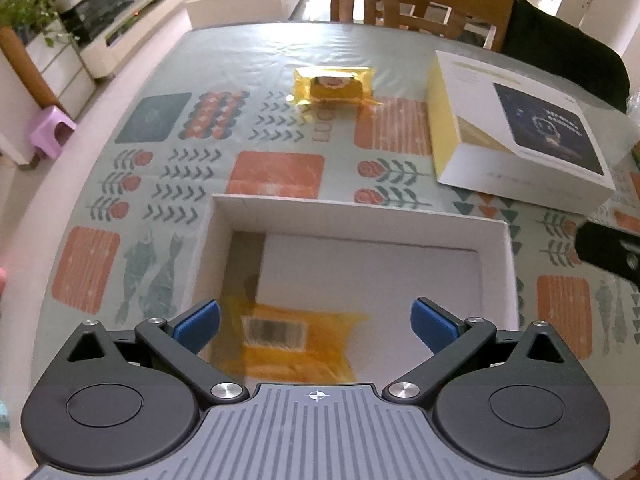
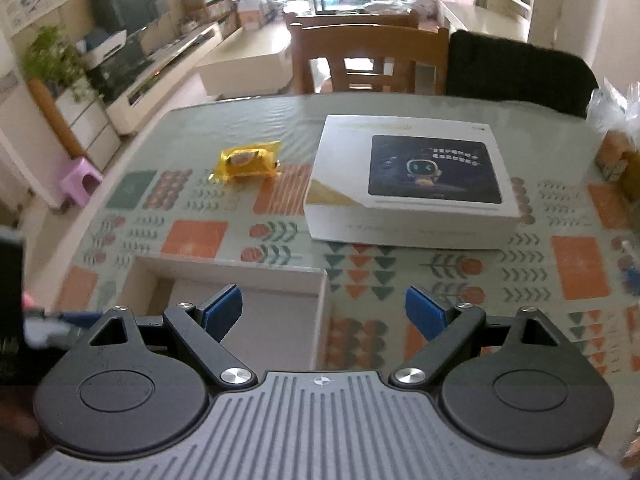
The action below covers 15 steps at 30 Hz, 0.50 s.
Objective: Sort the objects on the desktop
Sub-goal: 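Move the right tool toward the logo-printed yellow snack cake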
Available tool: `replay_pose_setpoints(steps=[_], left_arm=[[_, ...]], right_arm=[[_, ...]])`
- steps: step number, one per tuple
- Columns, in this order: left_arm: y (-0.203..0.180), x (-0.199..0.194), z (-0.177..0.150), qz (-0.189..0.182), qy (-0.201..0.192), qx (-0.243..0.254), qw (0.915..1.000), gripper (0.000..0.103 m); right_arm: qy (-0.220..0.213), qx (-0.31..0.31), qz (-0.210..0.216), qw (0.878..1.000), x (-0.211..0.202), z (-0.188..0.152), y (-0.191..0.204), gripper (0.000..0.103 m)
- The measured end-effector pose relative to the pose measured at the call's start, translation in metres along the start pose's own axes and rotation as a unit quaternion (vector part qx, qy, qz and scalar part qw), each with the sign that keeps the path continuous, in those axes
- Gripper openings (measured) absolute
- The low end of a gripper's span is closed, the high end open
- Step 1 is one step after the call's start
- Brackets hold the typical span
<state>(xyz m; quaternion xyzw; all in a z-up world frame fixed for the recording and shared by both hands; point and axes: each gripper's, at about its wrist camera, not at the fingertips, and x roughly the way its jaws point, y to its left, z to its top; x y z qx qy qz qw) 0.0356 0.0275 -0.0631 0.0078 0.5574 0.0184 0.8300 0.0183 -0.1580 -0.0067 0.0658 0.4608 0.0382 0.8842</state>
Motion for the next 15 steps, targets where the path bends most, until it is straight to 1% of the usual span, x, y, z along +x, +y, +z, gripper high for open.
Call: replay_pose_setpoints(steps=[5, 10, 13, 15], left_arm=[[0.026, 0.011, 0.025, 0.008, -0.006, 0.010, 0.9999, 0.103], [0.054, 0.026, 0.057, 0.009, -0.009, 0.024, 0.9996, 0.103], [0.067, 0.039, 0.077, 0.009, -0.009, 0.034, 0.9993, 0.103], [0.074, 0.048, 0.089, 0.009, -0.007, 0.040, 0.9991, 0.103]], right_arm=[[0.021, 0.017, 0.011, 1.000, 0.033, 0.034, 0.019, 0.103], [0.017, 0.016, 0.010, 1.000, 0.058, 0.062, 0.045, 0.103], [0.009, 0.024, 0.023, 0.999, 0.075, 0.076, 0.057, 0.103], [0.008, 0.019, 0.024, 1.000, 0.087, 0.088, 0.066, 0.103]])
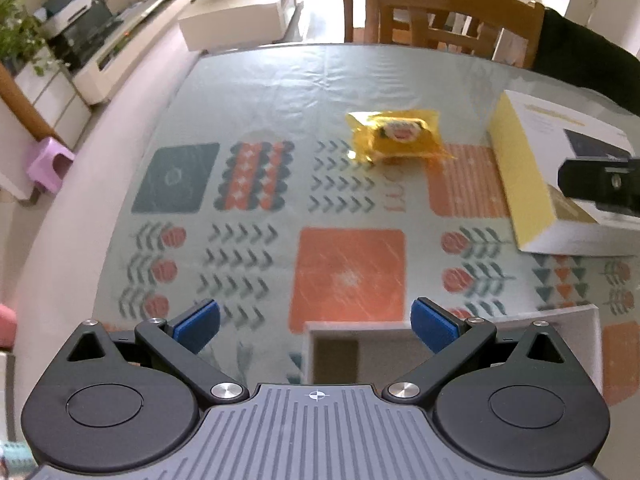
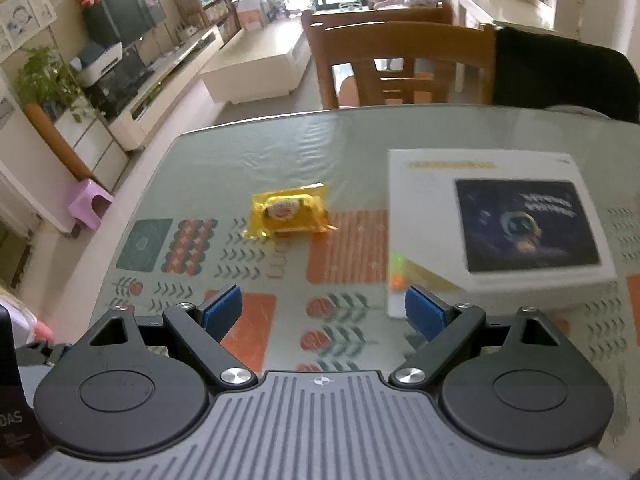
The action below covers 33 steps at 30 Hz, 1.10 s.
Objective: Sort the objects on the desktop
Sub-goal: 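Move the right tool toward the logo-printed yellow snack cake, then close the right gripper on the logo-printed snack cake and lift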
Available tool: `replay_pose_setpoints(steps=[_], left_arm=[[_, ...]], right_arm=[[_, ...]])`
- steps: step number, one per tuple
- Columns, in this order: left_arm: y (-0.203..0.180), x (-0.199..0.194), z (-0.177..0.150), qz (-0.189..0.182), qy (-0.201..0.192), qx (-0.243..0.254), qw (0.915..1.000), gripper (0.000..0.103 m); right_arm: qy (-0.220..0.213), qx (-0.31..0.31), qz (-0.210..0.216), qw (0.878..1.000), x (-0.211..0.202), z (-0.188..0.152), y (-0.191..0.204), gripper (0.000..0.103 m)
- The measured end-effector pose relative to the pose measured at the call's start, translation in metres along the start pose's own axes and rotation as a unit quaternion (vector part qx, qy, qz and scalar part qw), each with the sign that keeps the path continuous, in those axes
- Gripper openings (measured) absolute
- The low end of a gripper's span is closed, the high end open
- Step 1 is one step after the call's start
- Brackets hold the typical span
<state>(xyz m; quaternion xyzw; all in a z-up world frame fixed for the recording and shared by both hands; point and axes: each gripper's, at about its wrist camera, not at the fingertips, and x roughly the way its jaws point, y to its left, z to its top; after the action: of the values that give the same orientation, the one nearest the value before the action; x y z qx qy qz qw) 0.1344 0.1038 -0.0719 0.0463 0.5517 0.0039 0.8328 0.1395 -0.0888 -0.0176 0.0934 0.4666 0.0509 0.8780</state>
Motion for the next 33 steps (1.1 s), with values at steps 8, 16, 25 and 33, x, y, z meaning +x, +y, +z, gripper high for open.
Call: replay_pose_setpoints(steps=[8, 16, 25, 33], left_arm=[[0.024, 0.038, 0.036, -0.013, 0.007, 0.020, 0.9997, 0.103], [0.047, 0.082, 0.059, -0.016, 0.016, 0.041, 0.9989, 0.103], [0.069, 0.110, 0.075, -0.030, 0.026, 0.031, 0.9987, 0.103], [0.073, 0.132, 0.077, -0.046, 0.040, 0.017, 0.9980, 0.103]], right_arm=[[0.026, 0.012, 0.011, 1.000, 0.056, 0.037, 0.017, 0.103], [0.076, 0.028, 0.014, 0.997, 0.133, 0.058, 0.038, 0.103], [0.111, 0.007, -0.024, 0.994, 0.203, 0.084, 0.062, 0.103], [0.127, -0.050, -0.046, 0.990, 0.231, 0.085, 0.078, 0.103]])
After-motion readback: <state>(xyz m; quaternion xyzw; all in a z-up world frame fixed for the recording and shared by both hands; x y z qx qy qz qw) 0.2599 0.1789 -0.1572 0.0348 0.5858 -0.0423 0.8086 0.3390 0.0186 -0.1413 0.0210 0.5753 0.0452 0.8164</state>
